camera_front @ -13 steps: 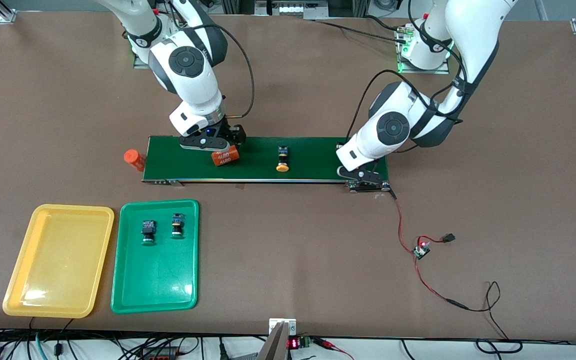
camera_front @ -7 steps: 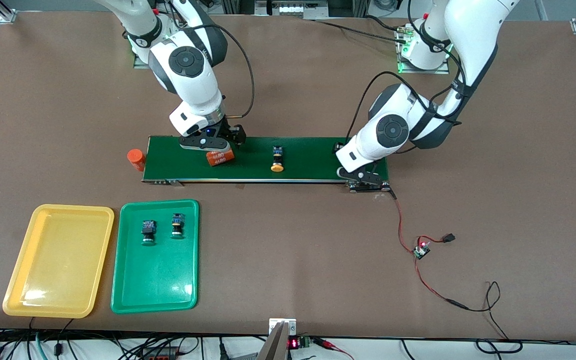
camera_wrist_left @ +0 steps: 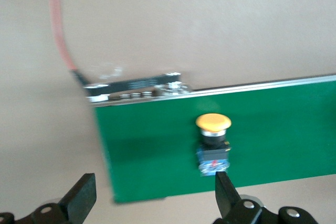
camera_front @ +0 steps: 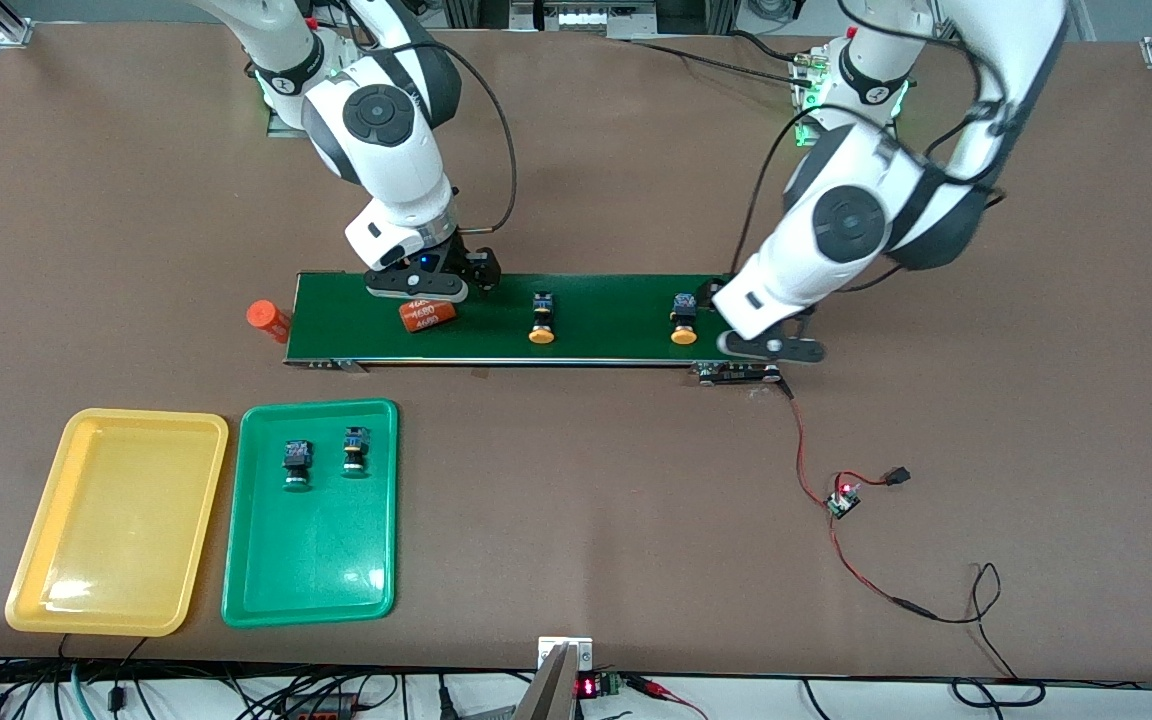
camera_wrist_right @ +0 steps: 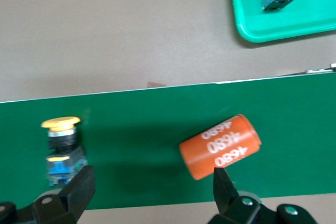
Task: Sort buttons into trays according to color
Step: 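Lower the yellow button onto the belt and open the left gripper, then withdraw the left gripper while the right gripper grasps a yellow button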
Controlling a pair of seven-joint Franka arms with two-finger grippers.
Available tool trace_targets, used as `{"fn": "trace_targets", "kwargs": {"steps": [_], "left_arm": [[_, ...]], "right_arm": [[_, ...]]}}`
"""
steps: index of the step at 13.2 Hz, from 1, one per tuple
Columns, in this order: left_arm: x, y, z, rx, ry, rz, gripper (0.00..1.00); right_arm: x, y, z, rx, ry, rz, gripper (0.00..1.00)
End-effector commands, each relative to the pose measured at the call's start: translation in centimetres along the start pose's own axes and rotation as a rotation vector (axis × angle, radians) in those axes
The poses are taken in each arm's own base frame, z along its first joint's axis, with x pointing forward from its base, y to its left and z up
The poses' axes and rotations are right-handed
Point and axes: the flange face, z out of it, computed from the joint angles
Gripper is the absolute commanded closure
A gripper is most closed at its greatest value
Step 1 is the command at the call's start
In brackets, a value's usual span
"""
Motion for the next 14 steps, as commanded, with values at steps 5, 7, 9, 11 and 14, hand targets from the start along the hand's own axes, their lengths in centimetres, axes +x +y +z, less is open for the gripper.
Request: {"fn": "trace_targets", "kwargs": {"steps": [5, 7, 9, 11, 14], "left_arm": [[-2.4, -13.2, -12.3, 0.066, 0.057, 0.028, 0.00], [-3.2, -16.2, -16.8, 0.067, 0.006, 0.079, 0.00], [-4.0, -18.4, -20.0, 0.058, -0.025, 0.117, 0.00], [-4.7, -18.7, -22.4, 0.032, -0.019, 0.105, 0.00], [-4.3, -19.3, -22.9, 0.031, 0.039, 0.091, 0.00]], "right_arm": [[-0.7, -4.7, 1.3, -0.014, -0.035, 0.005, 0.00], [-0.6, -5.2, 2.1, -0.013, -0.045, 0.007, 0.00], [-0.5, -5.8, 2.7, -0.017, -0.043, 0.008, 0.00], [-0.6, -6.0, 3.8, -0.035, -0.038, 0.002, 0.00], [-0.7, -6.0, 5.9, -0.043, -0.051, -0.008, 0.00]]}}
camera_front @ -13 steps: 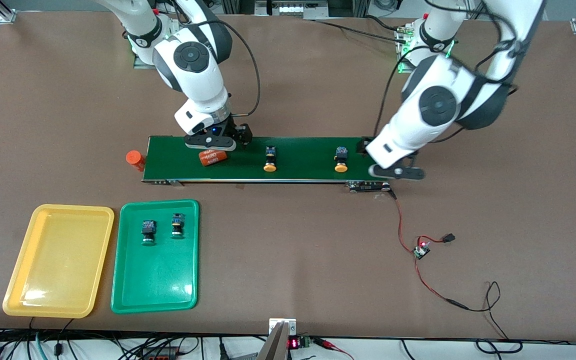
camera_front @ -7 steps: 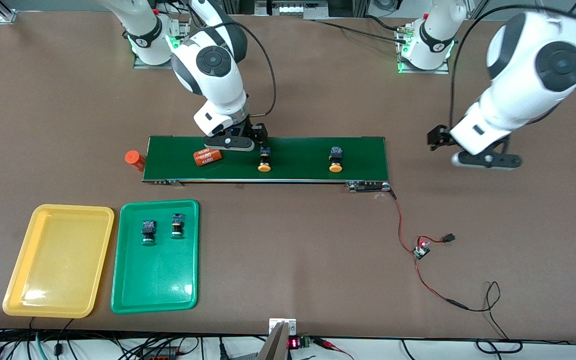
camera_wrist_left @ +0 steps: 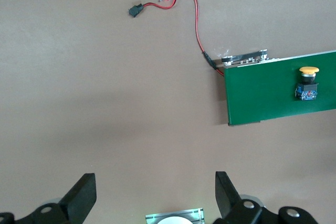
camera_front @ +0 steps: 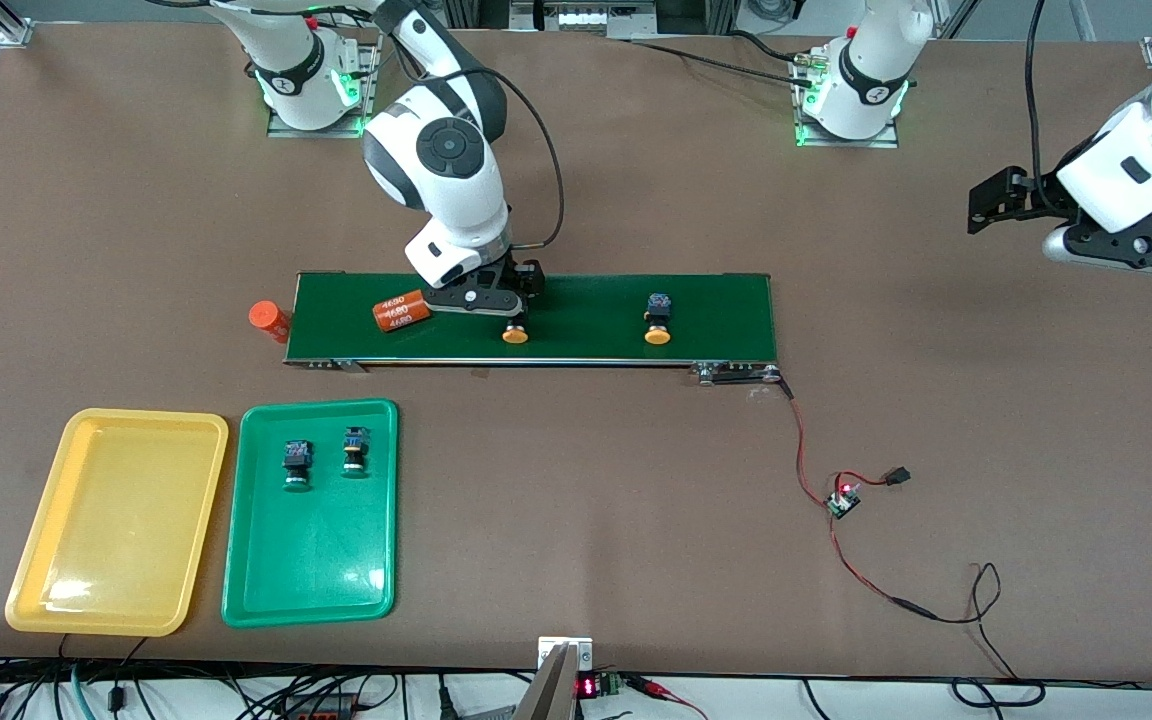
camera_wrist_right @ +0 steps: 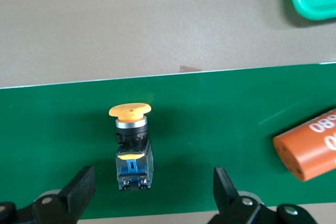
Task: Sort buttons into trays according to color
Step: 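Withdraw the left gripper while the right gripper grasps a yellow button, then carry the yellow button into the yellow tray and open the right gripper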
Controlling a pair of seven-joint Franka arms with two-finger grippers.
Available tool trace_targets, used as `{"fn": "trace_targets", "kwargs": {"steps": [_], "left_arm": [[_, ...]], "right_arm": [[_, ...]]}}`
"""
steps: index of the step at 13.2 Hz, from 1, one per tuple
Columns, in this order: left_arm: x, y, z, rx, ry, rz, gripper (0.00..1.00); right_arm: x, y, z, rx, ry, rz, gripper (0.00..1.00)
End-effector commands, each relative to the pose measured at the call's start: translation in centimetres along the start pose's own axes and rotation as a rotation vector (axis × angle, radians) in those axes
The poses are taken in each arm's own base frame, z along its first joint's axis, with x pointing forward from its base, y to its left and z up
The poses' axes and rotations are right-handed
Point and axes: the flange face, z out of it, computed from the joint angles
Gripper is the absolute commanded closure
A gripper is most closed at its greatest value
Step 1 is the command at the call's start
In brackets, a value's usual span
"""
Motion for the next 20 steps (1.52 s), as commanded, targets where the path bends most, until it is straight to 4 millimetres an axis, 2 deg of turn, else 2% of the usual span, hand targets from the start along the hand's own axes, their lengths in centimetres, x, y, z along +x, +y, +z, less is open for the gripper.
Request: {"fn": "trace_targets", "kwargs": {"steps": [1, 2, 4, 6, 7, 8, 10, 11, 12, 15, 16, 18, 20], "left_arm": [[1.1, 0.4, -1.2, 0.000, 0.113, 0.027, 0.00], [1.2, 0.7, -1.1, 0.002, 0.138, 0.029, 0.00], [1.1, -0.5, -1.2, -0.001, 0.142, 0.000, 0.00], [0.9, -1.2, -1.3, 0.000, 0.131, -0.012, 0.00], [0.6, -1.6, -1.2, -0.004, 0.104, -0.019, 0.00], [0.2, -2.6, -1.5, -0.007, 0.081, -0.034, 0.00], [0.1, -2.6, -1.7, -0.008, 0.069, -0.038, 0.00], [0.1, -2.5, -1.8, -0.010, 0.071, -0.046, 0.00], [0.2, -2.6, -1.7, -0.019, 0.068, -0.074, 0.00], [0.2, -2.6, -1.6, -0.022, 0.066, -0.105, 0.00], [0.2, -2.6, -1.6, -0.022, 0.066, -0.105, 0.00], [0.2, -2.6, -1.6, -0.022, 0.065, -0.105, 0.00], [0.2, -2.5, -1.6, -0.021, 0.065, -0.102, 0.00]], "right_arm": [[0.2, -0.9, 1.5, -0.007, 0.005, 0.004, 0.00], [0.1, -1.0, 2.2, -0.007, -0.001, 0.002, 0.00], [0.1, -1.0, 3.6, -0.002, -0.008, 0.001, 0.00], [0.1, -0.8, 4.7, -0.026, -0.002, -0.025, 0.09], [0.1, -0.7, 4.8, -0.029, -0.002, -0.032, 0.22], [0.1, -0.6, 4.8, -0.032, -0.003, -0.037, 0.42], [0.2, -0.5, 4.9, -0.035, -0.004, -0.034, 0.79], [0.3, -0.4, 4.7, -0.034, -0.003, -0.027, 0.93], [0.5, -0.3, 4.5, -0.032, -0.002, -0.017, 1.00], [1.8, 0.8, 2.6, -0.036, 0.014, -0.001, 1.00], [2.7, 1.5, 1.3, -0.042, 0.025, 0.012, 1.00], [6.5, 4.5, -2.2, -0.057, 0.046, 0.048, 1.00], [11.3, 9.2, -5.4, -0.058, 0.030, 0.044, 1.00]]}}
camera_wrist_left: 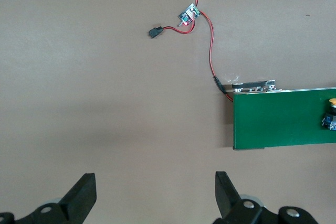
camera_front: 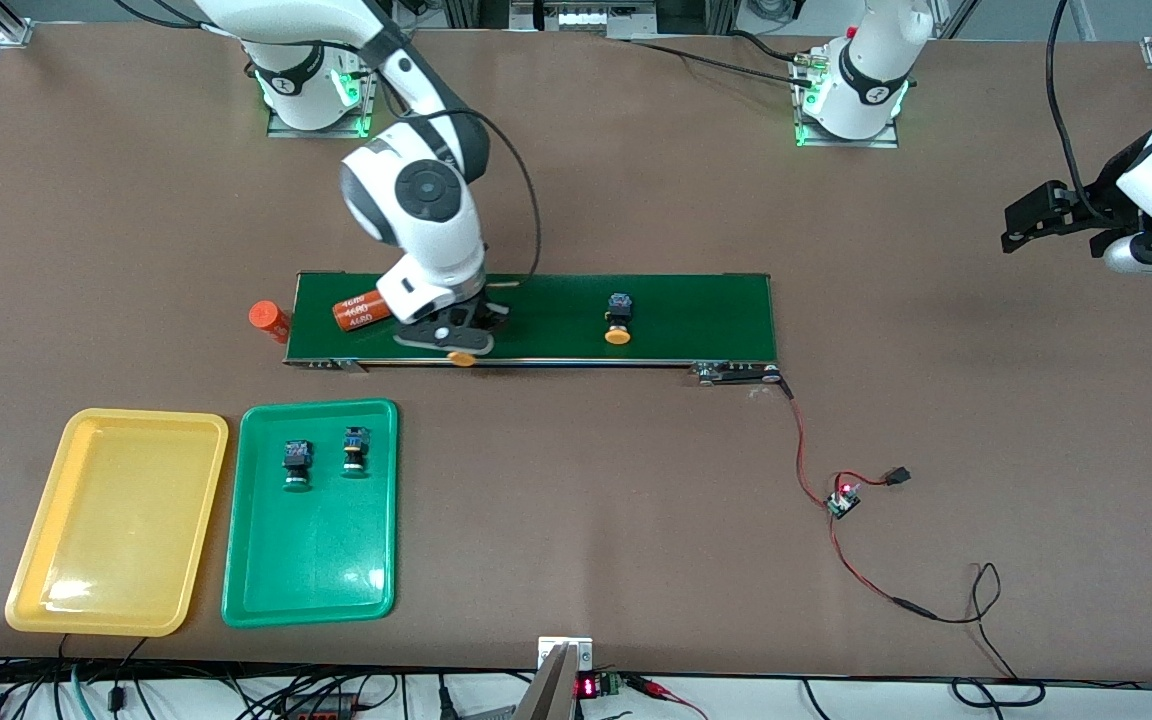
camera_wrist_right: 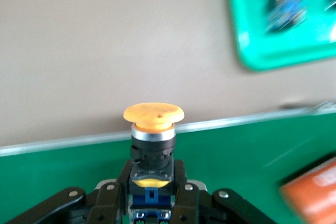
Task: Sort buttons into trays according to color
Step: 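Carry the yellow button into the yellow tray and open the right gripper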
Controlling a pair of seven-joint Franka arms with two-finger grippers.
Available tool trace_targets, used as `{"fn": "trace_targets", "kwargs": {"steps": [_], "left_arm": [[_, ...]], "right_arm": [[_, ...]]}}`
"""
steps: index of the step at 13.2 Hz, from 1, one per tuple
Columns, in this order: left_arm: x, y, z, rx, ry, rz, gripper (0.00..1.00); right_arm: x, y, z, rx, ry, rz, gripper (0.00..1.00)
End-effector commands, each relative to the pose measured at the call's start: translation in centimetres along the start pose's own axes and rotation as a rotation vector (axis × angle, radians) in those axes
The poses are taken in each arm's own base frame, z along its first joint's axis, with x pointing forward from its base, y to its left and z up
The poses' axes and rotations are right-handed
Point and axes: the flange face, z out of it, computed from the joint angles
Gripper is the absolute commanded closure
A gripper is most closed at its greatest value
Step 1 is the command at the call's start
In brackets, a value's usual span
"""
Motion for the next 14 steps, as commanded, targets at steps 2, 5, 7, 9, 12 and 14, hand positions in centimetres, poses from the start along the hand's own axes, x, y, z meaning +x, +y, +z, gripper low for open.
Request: {"fn": "trace_targets", "kwargs": {"steps": [2, 5, 7, 9, 12, 14], "left_arm": [[-0.2, 0.1, -0.5, -0.018, -0.007, -0.008, 0.00], [-0.2, 0.3, -0.5, -0.017, -0.007, -0.004, 0.00], [-0.2, 0.3, -0.5, -0.017, -0.007, -0.004, 0.00], [-0.2, 0.6, -0.6, -0.017, -0.006, 0.001, 0.00], [-0.2, 0.5, -0.6, -0.017, -0.006, -0.001, 0.00], [-0.2, 0.6, -0.7, -0.017, -0.004, 0.001, 0.00]], "right_arm": [[8.8, 9.8, -4.9, 0.033, -0.045, -0.038, 1.00], [14.1, 21.1, -4.7, 0.093, -0.073, -0.107, 1.00], [16.0, 28.7, -3.5, 0.101, -0.081, -0.206, 1.00], [17.2, 36.6, -0.5, 0.097, -0.100, -0.300, 1.00], [19.1, 46.0, 4.6, 0.050, -0.064, -0.342, 1.00], [19.8, 48.0, 7.6, 0.027, -0.033, -0.337, 1.00]]}}
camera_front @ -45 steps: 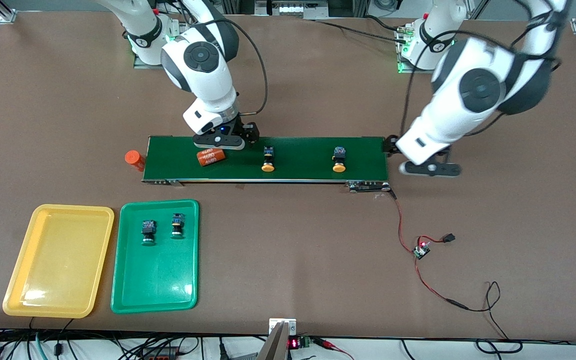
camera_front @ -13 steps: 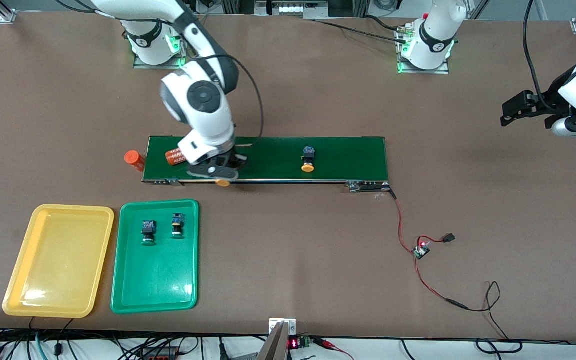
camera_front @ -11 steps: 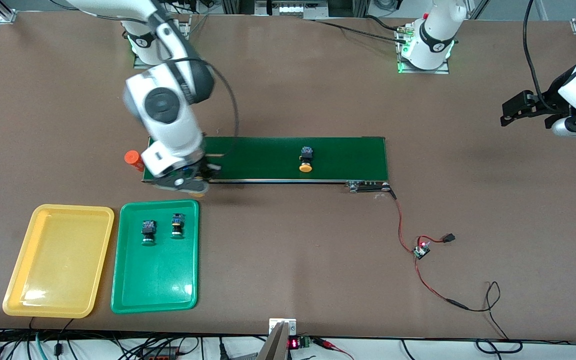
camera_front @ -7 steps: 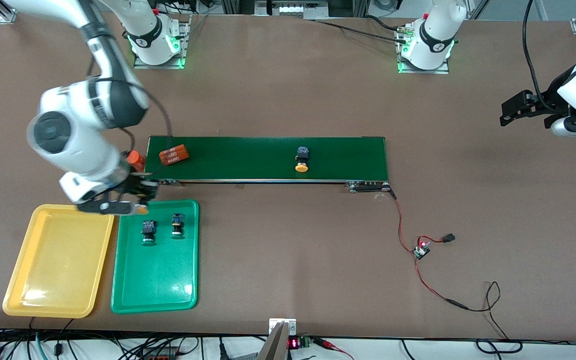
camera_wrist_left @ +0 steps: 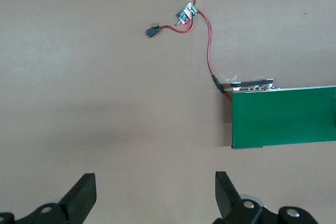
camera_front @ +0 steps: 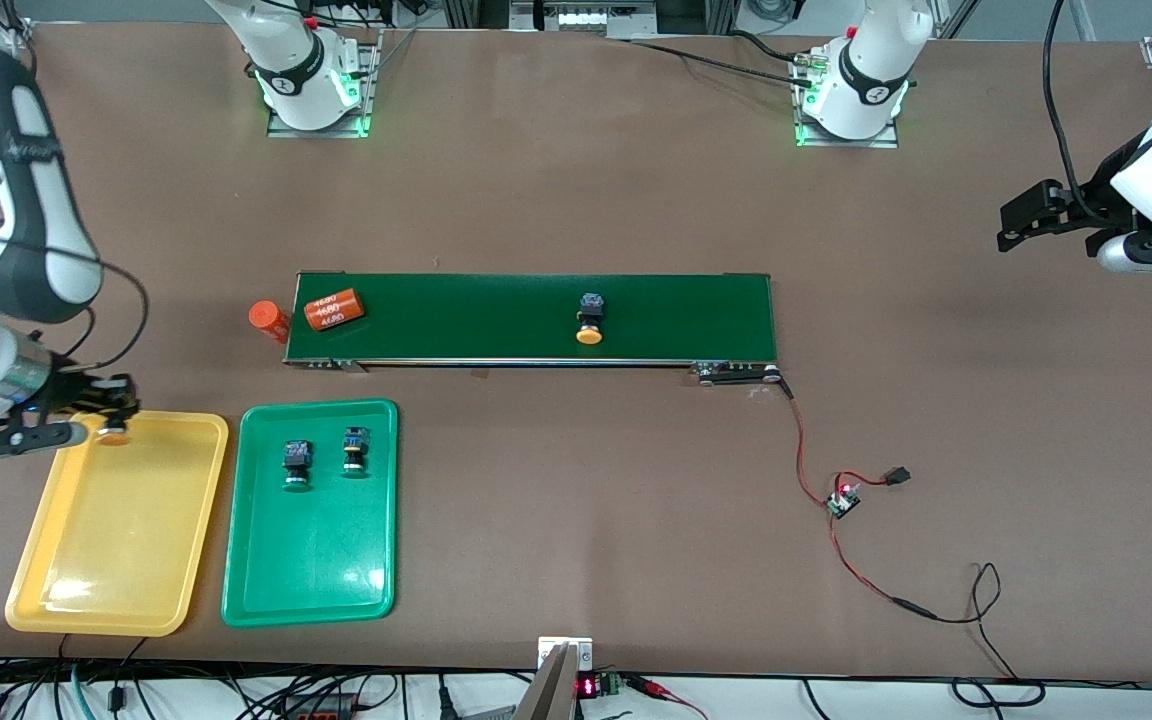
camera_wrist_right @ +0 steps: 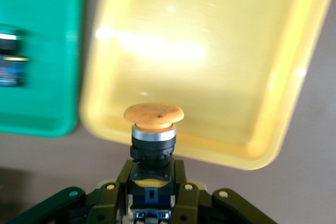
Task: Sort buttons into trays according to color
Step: 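Carry the yellow button into the yellow tray and open the right gripper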
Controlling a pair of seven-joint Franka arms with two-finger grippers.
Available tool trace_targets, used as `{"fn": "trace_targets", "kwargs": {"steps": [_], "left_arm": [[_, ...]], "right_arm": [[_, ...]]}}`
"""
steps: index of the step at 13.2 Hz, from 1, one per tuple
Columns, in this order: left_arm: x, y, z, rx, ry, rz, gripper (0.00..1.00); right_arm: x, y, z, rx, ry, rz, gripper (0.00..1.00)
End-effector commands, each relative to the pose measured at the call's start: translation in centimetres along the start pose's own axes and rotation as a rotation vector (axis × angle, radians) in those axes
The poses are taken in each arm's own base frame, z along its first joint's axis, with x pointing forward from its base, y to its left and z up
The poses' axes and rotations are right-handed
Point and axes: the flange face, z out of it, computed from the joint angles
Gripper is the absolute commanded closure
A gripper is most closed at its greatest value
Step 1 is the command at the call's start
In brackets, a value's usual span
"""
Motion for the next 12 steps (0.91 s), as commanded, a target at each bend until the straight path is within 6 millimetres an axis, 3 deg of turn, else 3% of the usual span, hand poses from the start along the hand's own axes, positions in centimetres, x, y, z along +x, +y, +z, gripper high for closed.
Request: {"fn": "trace_targets", "kwargs": {"steps": [1, 7, 8, 9, 10, 12], "left_arm": [[-0.2, 0.2, -0.7, -0.016, -0.003, -0.006, 0.00], [-0.1, 0.2, -0.7, -0.016, -0.002, -0.006, 0.00], [-0.1, 0.2, -0.7, -0.016, -0.002, -0.006, 0.00], [-0.1, 0.2, -0.7, -0.016, -0.002, -0.006, 0.00], [-0.1, 0.2, -0.7, -0.016, -0.002, -0.006, 0.00], [-0.2, 0.2, -0.7, -0.016, -0.003, -0.006, 0.00]], "right_arm": [[1.5, 2.1, 3.3, -0.018, 0.037, -0.018, 1.00], [1.5, 5.8, 9.7, -0.029, 0.110, -0.014, 1.00], [1.5, 5.8, 10.3, -0.028, 0.113, -0.012, 0.93], [1.3, 5.7, 10.9, -0.022, 0.106, -0.009, 0.76], [1.2, 5.6, 11.2, -0.019, 0.103, -0.008, 0.46], [1.2, 5.4, 11.2, -0.019, 0.099, -0.012, 0.18]]}}
